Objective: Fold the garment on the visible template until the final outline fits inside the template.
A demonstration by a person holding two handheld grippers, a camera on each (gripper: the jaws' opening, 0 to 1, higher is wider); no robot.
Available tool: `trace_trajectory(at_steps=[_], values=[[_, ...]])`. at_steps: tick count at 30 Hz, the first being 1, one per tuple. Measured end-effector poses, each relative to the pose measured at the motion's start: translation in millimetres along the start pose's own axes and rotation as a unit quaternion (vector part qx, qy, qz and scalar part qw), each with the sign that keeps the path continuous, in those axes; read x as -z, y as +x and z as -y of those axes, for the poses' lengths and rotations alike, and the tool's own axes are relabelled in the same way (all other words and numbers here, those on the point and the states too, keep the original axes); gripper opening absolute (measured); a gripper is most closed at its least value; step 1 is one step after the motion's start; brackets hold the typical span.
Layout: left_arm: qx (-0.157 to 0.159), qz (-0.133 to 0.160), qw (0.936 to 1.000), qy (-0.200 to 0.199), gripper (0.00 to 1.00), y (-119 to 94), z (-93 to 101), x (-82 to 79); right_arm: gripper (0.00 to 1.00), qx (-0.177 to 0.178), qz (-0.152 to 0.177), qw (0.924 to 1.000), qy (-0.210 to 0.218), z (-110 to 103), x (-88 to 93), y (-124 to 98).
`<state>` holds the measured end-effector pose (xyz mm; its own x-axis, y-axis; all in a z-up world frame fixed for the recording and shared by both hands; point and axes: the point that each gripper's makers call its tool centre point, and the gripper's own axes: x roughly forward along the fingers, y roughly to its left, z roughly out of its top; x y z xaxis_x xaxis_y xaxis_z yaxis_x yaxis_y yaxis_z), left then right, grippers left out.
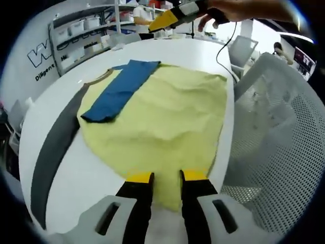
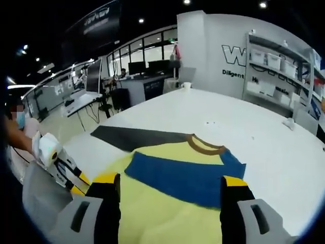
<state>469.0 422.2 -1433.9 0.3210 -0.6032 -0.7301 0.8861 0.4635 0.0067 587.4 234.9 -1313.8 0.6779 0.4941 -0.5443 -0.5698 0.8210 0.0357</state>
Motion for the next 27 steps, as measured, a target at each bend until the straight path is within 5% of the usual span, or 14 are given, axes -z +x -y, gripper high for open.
trace_trajectory(at_steps=[9, 27], values=[[-0.018, 0.037, 0.9989, -0.02, 0.29, -17, -18.1, -10.0, 0.86, 0.001, -0.005, 1.0, -0.007, 6, 19.3, -20], [-0.133, 0.06, 0.9843, -0.1, 0.5, -65, -116.5, 18.2, 0.99, 0.008, -0.006, 0.9999, -0.004, 1, 56.8, -50]])
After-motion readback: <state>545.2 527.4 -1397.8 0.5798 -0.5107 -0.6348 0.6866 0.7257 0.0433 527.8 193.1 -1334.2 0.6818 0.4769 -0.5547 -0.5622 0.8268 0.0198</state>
